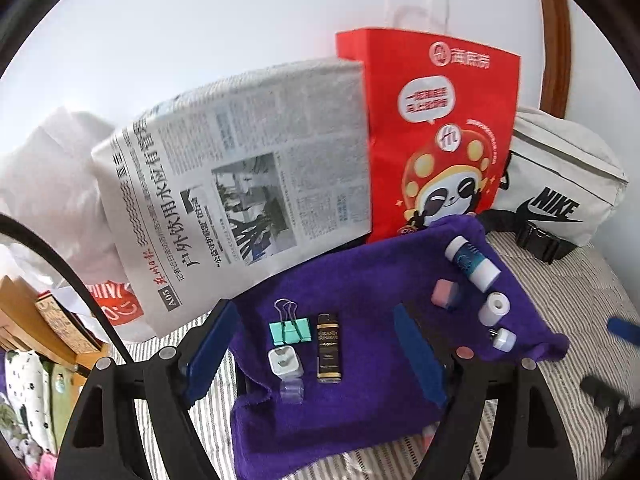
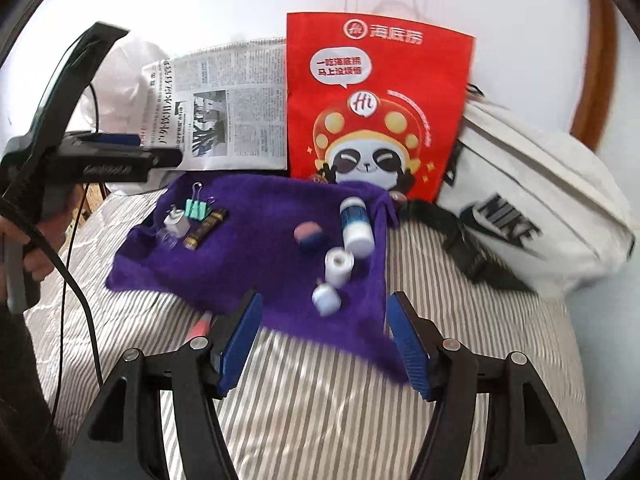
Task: Organize rigid objects
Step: 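Withdraw both open grippers from the towel toward the marker and pen on the bed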
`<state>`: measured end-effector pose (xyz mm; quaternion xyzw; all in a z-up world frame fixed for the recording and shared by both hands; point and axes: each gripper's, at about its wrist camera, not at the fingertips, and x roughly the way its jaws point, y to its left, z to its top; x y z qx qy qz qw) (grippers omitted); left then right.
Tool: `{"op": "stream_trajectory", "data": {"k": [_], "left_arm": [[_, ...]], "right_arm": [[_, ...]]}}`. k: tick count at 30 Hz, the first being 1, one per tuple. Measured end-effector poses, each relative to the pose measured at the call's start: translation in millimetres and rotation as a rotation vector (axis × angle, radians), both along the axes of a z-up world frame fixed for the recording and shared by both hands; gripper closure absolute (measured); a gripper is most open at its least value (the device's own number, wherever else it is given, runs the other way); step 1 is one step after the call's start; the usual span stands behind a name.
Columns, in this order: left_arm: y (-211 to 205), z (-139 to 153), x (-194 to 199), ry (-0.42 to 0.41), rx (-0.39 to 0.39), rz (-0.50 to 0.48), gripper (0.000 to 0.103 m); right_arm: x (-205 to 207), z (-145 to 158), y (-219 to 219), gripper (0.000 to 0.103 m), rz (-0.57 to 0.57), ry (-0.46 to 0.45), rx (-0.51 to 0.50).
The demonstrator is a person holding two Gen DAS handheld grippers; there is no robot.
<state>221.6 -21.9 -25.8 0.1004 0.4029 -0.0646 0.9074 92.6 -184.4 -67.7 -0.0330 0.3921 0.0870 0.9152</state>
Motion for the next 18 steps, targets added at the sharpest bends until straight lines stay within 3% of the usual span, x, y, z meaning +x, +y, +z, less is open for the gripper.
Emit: {"op": "stream_trajectory", "data": {"k": [4,7,13,18], "left_arm": [[-8,-3,-23,0.046,-0.056,-0.023,0.023],[-10,-16,-42,0.082,-0.037,-0.009,0.023],[-11,-47,-87,0.145,-0.034,-0.025,0.023],[-14,-86,-107,0.210,0.004,0.009,0.023]], "right_arm": [[-30,-3,-8,0.038,-0.010,-0.003,0.026],[-44,-8,-14,0.038,-0.033,-0.009,0.015],[-61,-25,-37,0.038,-0.073,0.014,0.088],[-67,-33,-54,0.038,-0.113,0.035,0.103]]}}
